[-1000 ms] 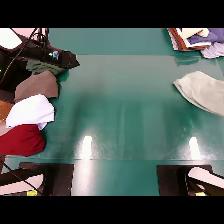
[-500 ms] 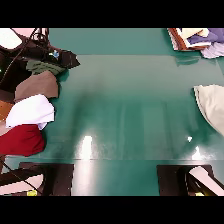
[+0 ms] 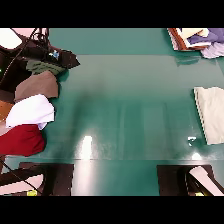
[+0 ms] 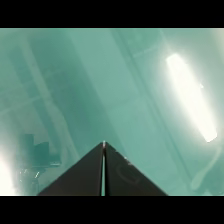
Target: Fold the shirts.
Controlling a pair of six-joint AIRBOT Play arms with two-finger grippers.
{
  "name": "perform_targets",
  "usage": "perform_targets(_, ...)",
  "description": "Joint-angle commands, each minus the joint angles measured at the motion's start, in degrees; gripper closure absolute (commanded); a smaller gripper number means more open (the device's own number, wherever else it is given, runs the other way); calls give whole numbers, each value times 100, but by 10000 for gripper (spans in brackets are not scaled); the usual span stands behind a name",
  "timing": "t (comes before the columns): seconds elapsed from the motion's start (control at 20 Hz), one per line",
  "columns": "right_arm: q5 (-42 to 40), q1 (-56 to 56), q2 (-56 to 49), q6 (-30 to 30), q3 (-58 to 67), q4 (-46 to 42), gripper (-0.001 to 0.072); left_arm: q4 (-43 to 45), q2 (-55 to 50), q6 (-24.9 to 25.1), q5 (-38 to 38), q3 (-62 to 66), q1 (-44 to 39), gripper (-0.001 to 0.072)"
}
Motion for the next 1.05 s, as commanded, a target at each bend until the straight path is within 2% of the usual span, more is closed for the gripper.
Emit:
perform_targets(0.0,400,214,9,4,542,236,143,2,-4,17,7,-2,-2,683)
perform_targets(0.1,380,667,9,2,590,997,145,4,-4,13,2,-2,-2,682)
perform_targets(0.2,328,1307,9,2,590,1392,146,2,-4,11,-76,-2,-2,682)
perform_targets(0.25,295,1663,9,2,592,1443,179,-2,-4,9,-127,0,-2,682)
perform_targets(0.35,243,2402,9,2,592,1425,492,-2,-4,11,-74,0,-2,682)
perform_targets(0.4,214,2736,9,2,592,1423,611,-2,-4,11,-13,0,-2,682)
perform_targets(0.45,177,3027,9,2,592,1423,681,-2,-4,11,33,0,-2,682)
perform_targets(0.7,109,4048,9,0,592,1388,695,-2,-4,11,317,0,-2,682)
perform_targets(1.0,192,4301,9,0,592,1390,694,-2,-4,11,621,0,-2,683)
